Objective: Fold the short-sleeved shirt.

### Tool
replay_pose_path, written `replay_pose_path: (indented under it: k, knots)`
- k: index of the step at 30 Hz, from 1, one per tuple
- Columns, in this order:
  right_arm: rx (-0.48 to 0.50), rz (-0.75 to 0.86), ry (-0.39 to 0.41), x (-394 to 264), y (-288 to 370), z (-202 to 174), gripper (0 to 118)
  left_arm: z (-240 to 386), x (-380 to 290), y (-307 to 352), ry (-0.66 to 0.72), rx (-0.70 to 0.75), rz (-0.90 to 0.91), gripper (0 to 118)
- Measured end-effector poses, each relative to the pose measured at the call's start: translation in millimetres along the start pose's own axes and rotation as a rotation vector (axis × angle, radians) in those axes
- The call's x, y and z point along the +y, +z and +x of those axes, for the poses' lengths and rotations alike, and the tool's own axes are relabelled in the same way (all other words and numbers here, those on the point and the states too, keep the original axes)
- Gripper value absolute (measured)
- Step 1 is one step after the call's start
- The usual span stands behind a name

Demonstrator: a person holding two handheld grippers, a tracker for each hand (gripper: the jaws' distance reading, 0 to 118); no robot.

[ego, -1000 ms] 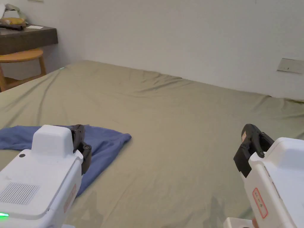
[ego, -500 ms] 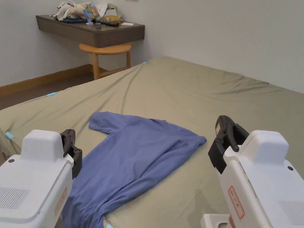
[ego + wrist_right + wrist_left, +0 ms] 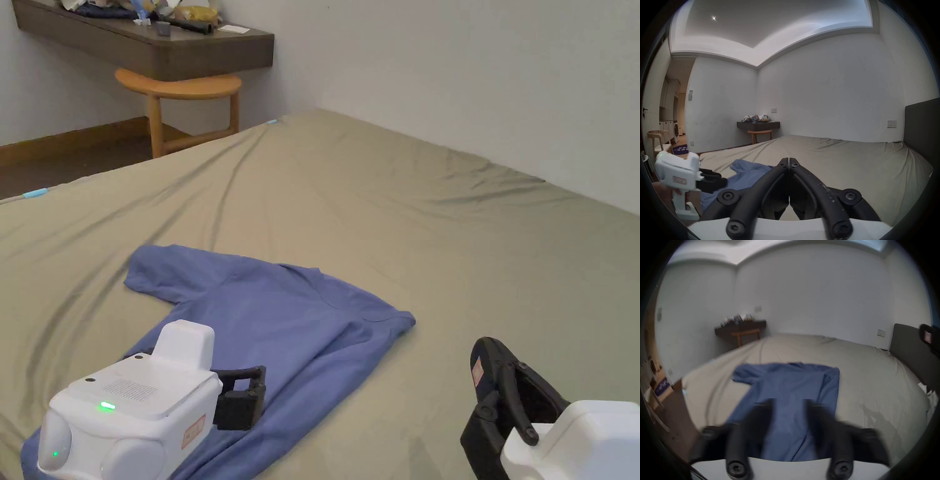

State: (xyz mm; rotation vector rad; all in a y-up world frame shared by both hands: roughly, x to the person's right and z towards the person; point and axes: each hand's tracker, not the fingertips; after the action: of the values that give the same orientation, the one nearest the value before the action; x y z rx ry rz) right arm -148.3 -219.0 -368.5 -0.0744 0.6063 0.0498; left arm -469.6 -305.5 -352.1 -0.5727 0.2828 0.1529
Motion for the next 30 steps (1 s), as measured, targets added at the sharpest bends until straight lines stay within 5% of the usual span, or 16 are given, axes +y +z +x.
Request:
replay_pose_path:
  k: [1, 2, 5, 17, 18, 21, 22, 30]
  knots:
    - [-0.001, -0.01, 0.002, -2.9, -2.1, 3.5, 0, -0.1, -1.2, -12.8, -0.012, -0.006, -0.028, 95]
    - [-0.003, -0.019, 0.002, -5.3, -3.8, 6.3, 0, 1.4, -1.8, -21.7, -0.035, 0.016, -0.009, 109]
    - [-0.011, -0.042, 0.005, -12.4, -9.6, 13.8, 0, 0.9, -2.0, -54.9, -0.086, 0.024, -0.06, 102]
    - [-0.045, -0.114, 0.009, -33.2, -18.6, 25.5, 0, 15.3, -3.2, -128.4, -0.126, -0.043, -0.361, 118]
    - [-0.048, -0.118, 0.007, -34.5, -16.8, 25.8, 0, 16.6, -3.4, -121.1, -0.127, -0.059, -0.333, 112]
    - [-0.056, -0.134, 0.003, -36.5, -14.4, 26.0, 0, 27.7, -2.6, -103.3, -0.147, -0.003, -0.213, 24]
    - [-0.06, -0.138, 0.001, -36.8, -13.2, 26.0, 0, 30.2, -2.2, -103.8, -0.149, 0.016, -0.218, 4]
    - [-0.125, -0.131, -0.01, -15.7, 1.8, 35.9, 0, 14.6, 33.0, -85.5, 0.075, -0.018, -0.188, 4]
